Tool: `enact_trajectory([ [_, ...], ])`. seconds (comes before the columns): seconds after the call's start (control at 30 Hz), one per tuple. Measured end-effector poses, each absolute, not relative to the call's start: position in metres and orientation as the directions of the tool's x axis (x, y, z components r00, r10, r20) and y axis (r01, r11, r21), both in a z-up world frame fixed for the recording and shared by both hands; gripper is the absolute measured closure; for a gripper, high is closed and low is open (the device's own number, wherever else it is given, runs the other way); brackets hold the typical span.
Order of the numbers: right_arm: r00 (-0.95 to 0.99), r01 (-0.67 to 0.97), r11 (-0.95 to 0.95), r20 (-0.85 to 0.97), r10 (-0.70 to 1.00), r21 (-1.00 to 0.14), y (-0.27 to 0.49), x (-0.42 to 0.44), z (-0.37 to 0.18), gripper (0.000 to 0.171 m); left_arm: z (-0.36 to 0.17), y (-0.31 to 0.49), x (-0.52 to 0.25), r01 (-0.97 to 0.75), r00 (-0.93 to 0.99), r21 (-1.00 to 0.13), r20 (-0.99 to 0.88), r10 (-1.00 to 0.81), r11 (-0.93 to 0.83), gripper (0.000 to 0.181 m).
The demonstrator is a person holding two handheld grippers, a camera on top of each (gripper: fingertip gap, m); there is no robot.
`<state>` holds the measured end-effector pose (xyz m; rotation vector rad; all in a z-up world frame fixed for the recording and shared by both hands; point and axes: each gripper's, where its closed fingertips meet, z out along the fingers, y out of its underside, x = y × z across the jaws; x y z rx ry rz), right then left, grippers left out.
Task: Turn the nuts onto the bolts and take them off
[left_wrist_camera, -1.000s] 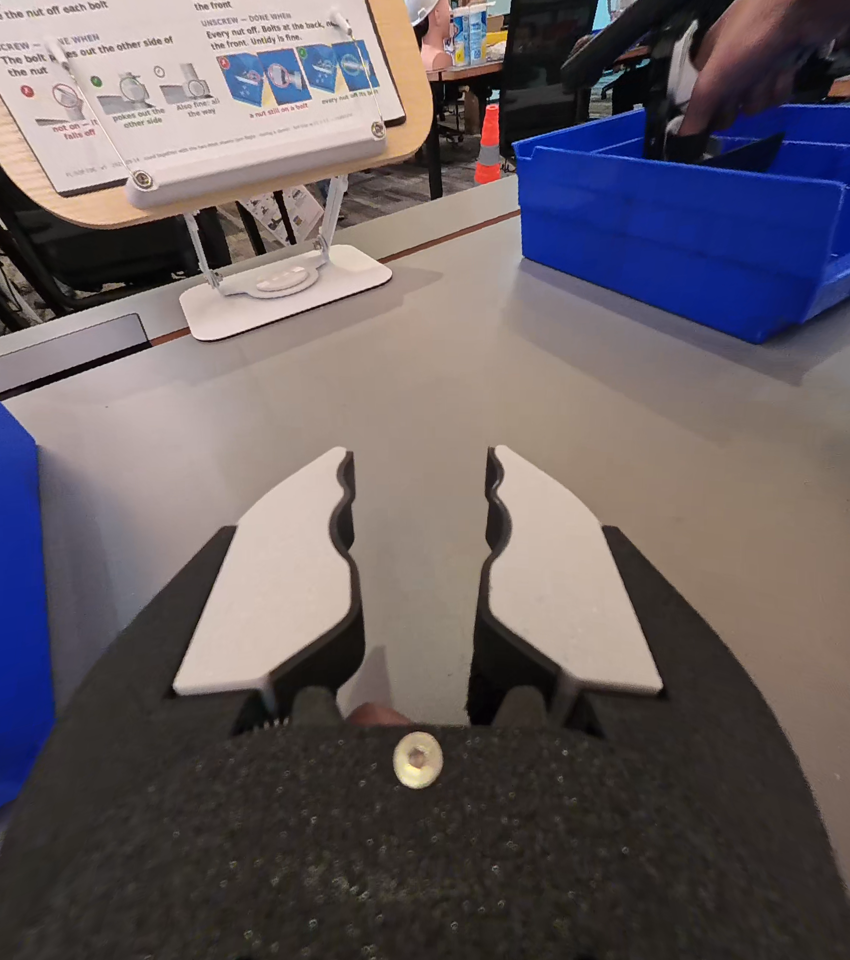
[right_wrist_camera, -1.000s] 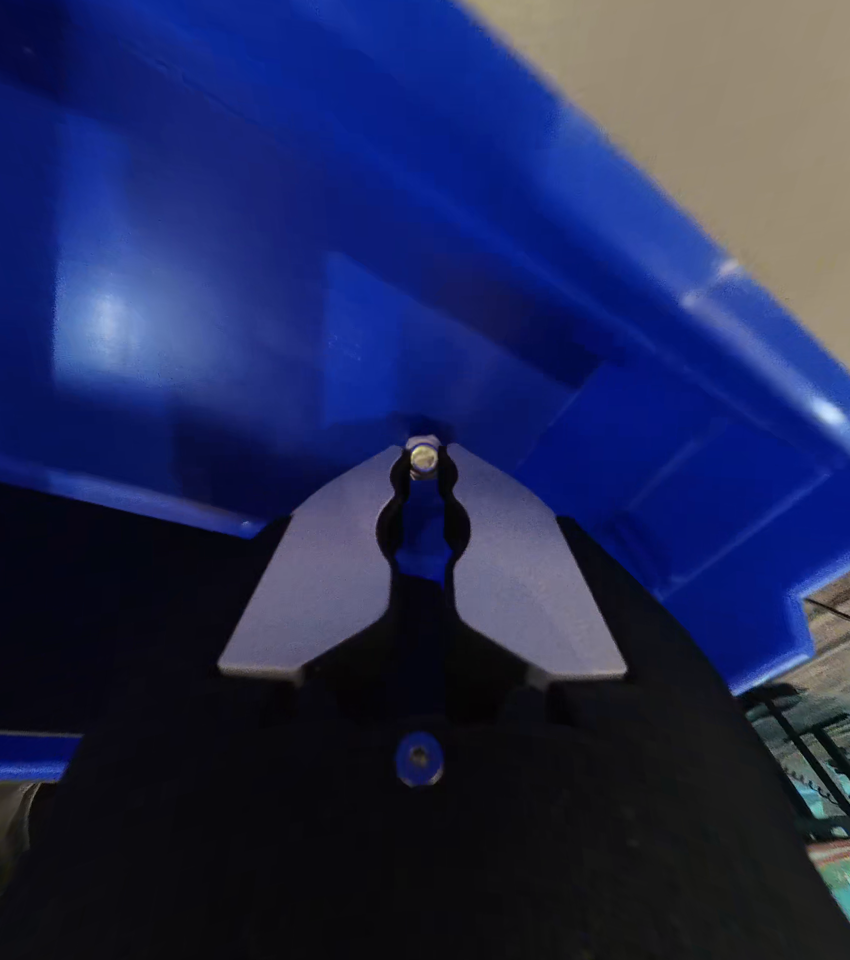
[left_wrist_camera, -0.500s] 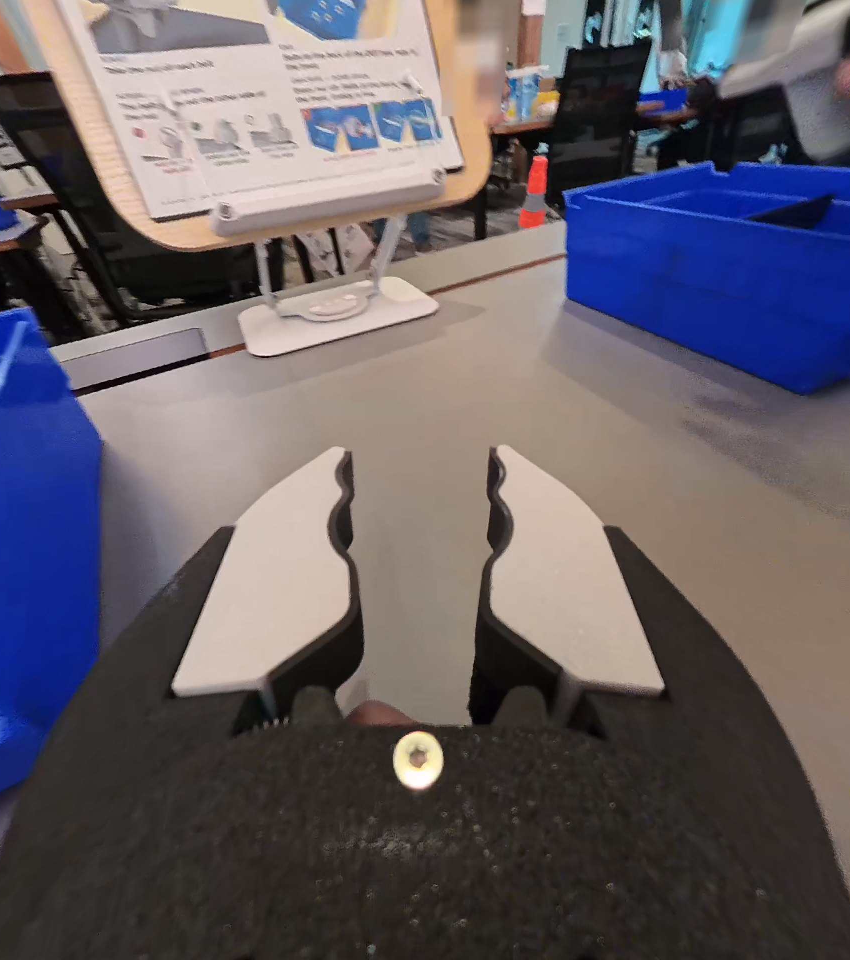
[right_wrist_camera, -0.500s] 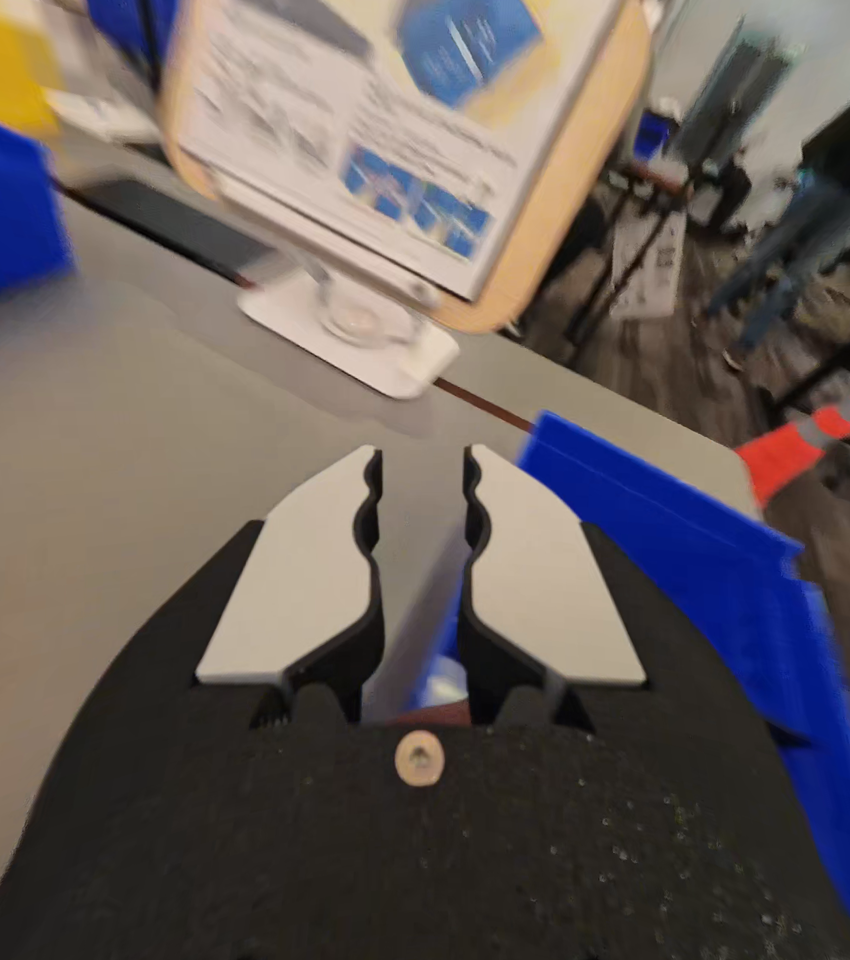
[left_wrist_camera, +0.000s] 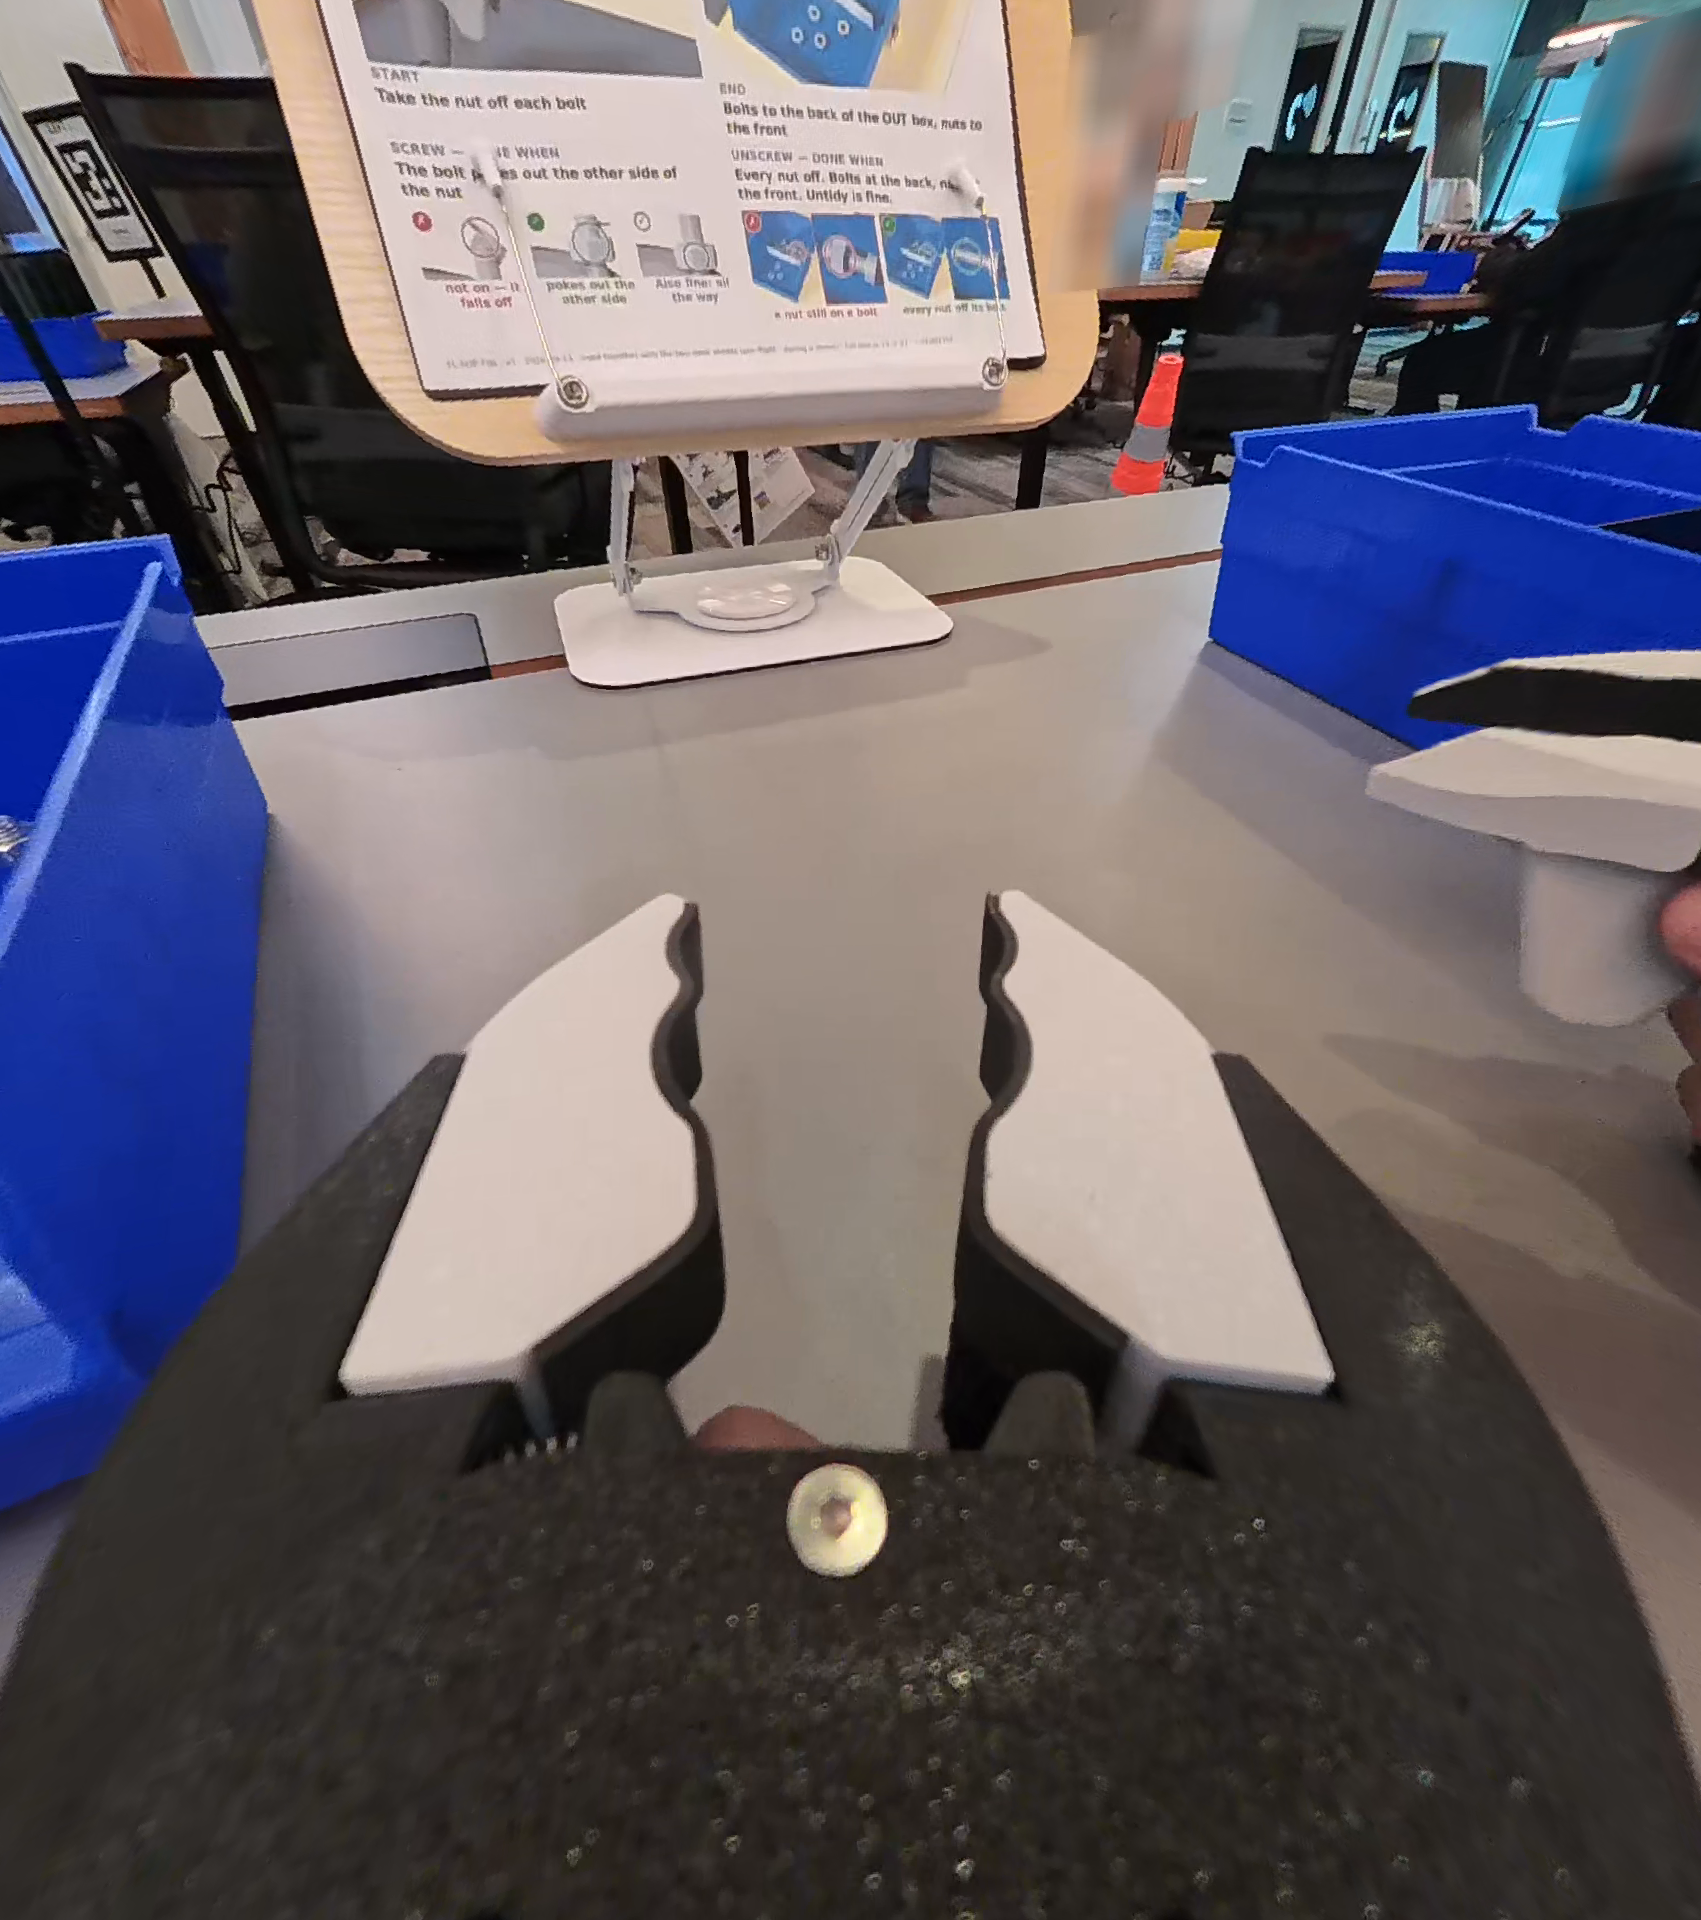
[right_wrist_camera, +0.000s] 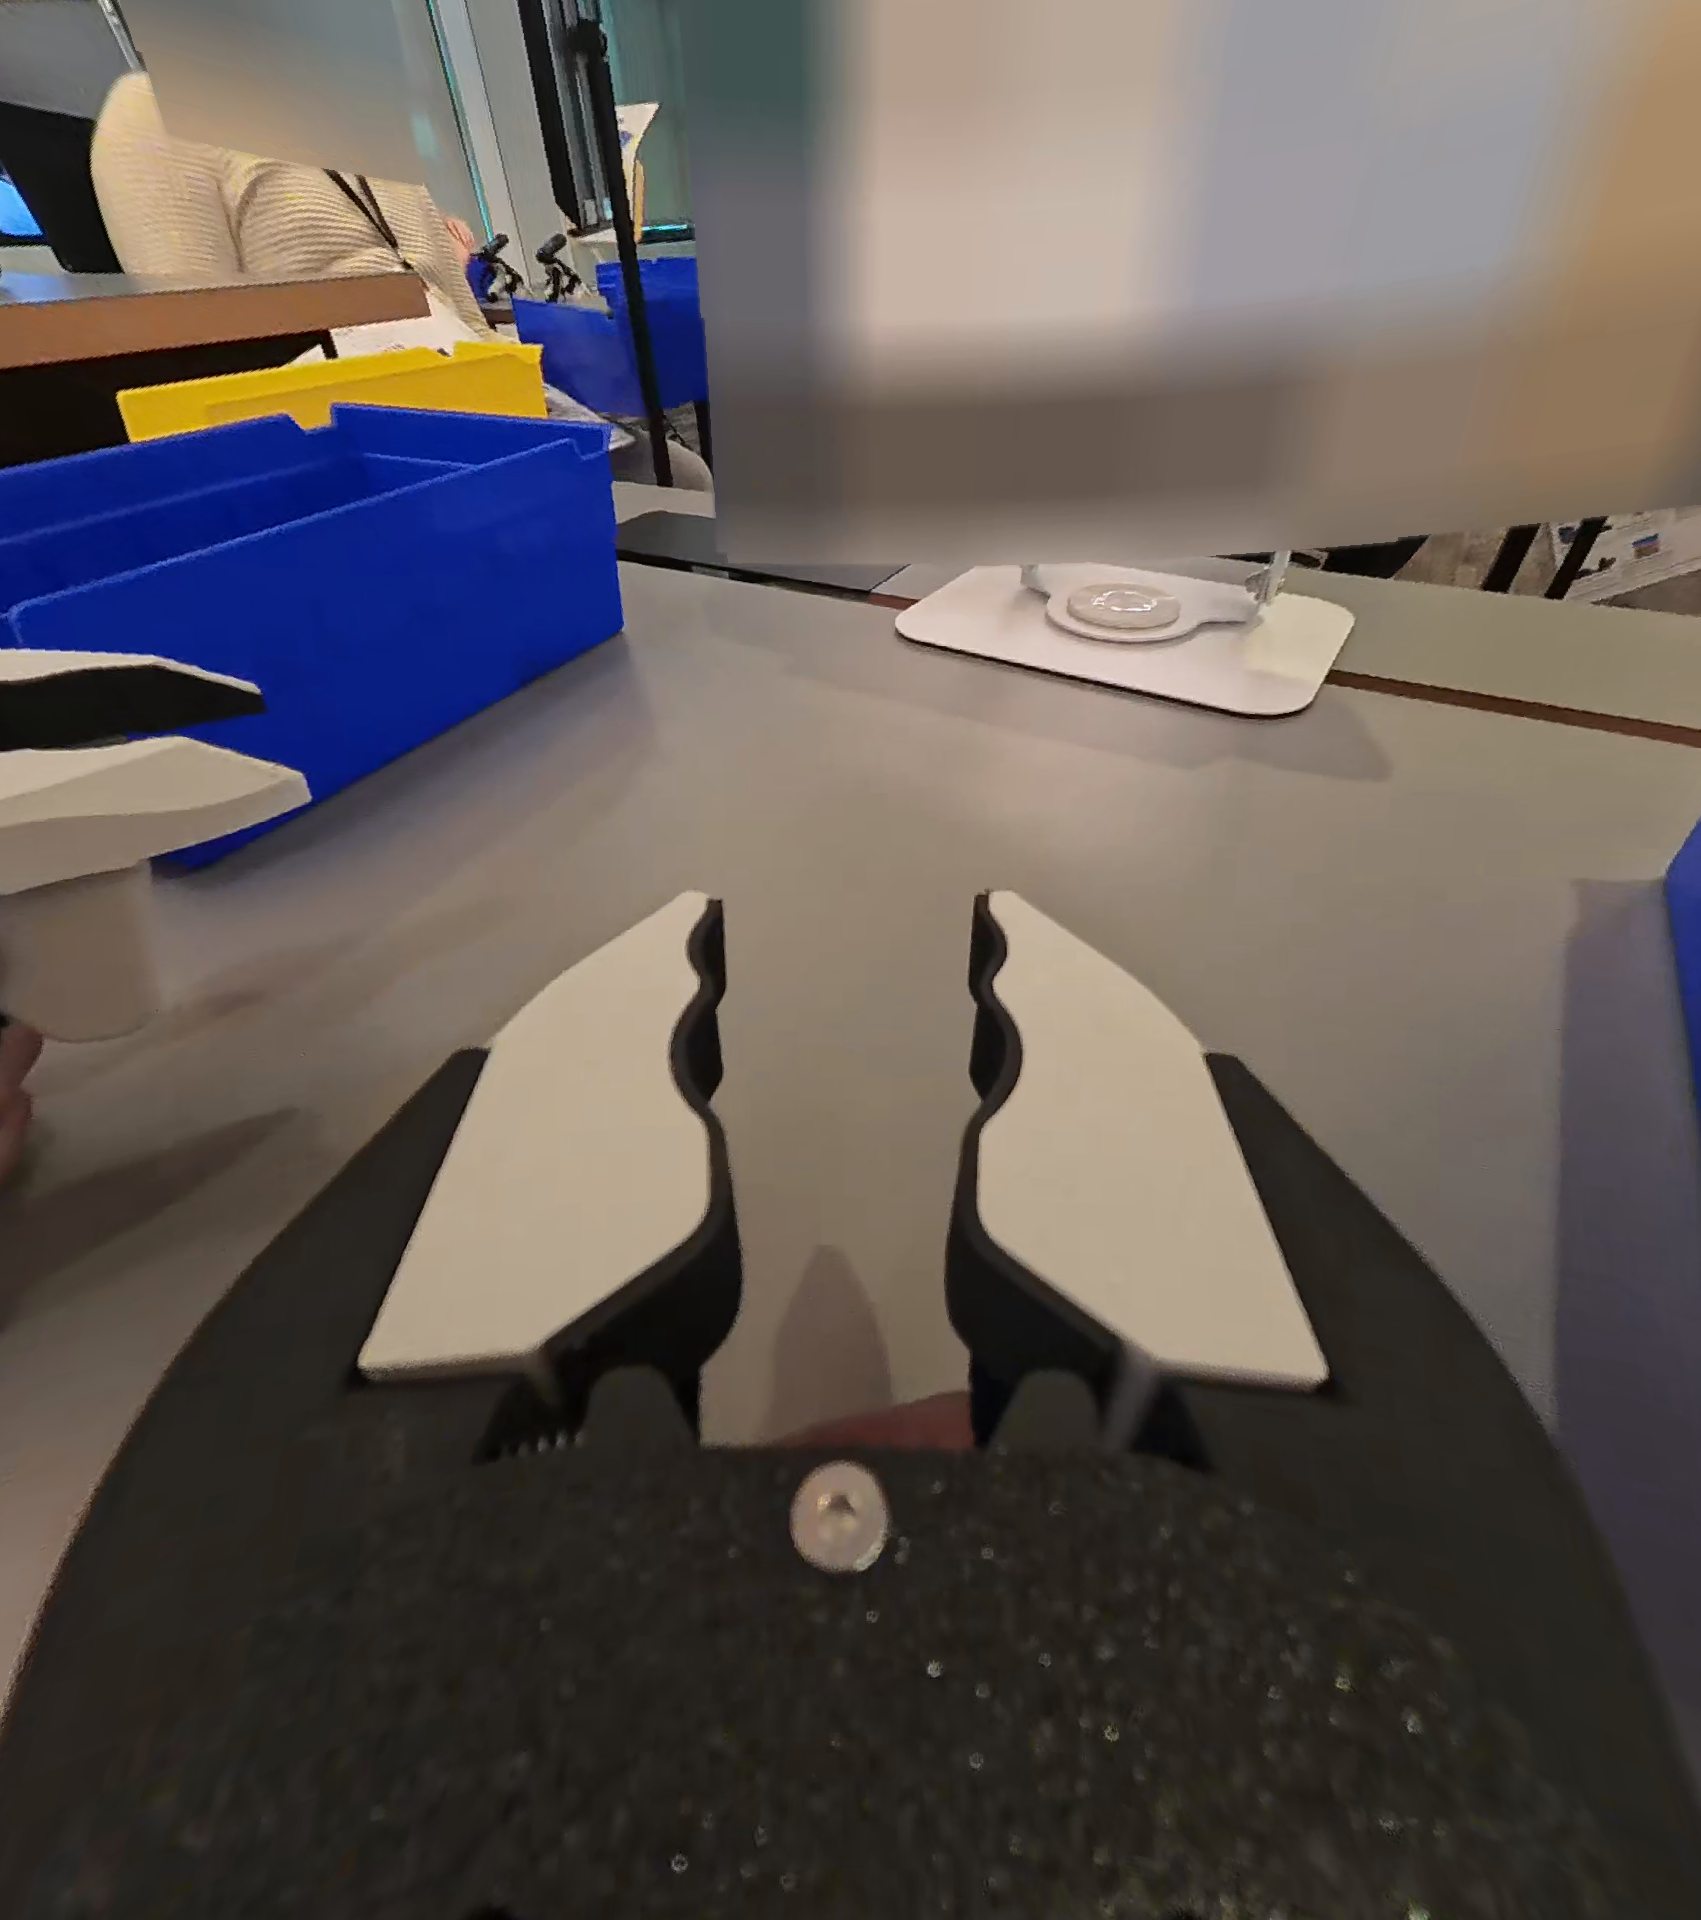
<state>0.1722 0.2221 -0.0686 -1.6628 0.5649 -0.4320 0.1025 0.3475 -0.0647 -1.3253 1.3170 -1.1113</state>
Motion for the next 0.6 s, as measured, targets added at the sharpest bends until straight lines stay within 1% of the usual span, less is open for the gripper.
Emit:
enact_trajectory([
  [0.13, 0.815, -0.111, -0.104, -0.031, -0.578, -0.988, 0.221, 0.17, -0.067, 0.129, -0.067, 0.347, 0.104, -0.175, 0.016, -0.984, -0.015, -1.0, 0.011, 0.129],
  [0.27, 0.821, -0.109, -0.126, -0.018, -0.571, -0.986, 0.223, 0.169, -0.069, 0.128, -0.068, 0.346, 0.104, -0.177, 0.01, -0.984, -0.019, -1.0, 0.016, 0.129],
  [0.4, 0.823, -0.122, -0.113, -0.037, -0.566, -0.986, 0.222, 0.169, -0.069, 0.129, -0.064, 0.34, 0.101, -0.171, -0.029, -0.985, -0.011, -1.0, 0.016, 0.131],
  [0.47, 0.826, -0.13, -0.117, -0.042, -0.562, -0.985, 0.223, 0.17, -0.07, 0.13, -0.04, 0.339, 0.09, -0.157, -0.072, -0.987, -0.006, -0.997, 0.018, 0.13],
  [0.53, 0.83, -0.134, -0.122, -0.044, -0.557, -0.983, 0.224, 0.169, -0.071, 0.13, 0.003, 0.366, 0.079, -0.12, -0.026, -0.985, -0.119, -0.993, 0.121, 0.13],
  [0.6, 0.834, -0.135, -0.126, -0.044, -0.55, -0.983, 0.224, 0.168, -0.071, 0.13, 0.036, 0.415, 0.074, -0.155, 0.045, -0.958, -0.252, -0.967, 0.242, 0.132],
])
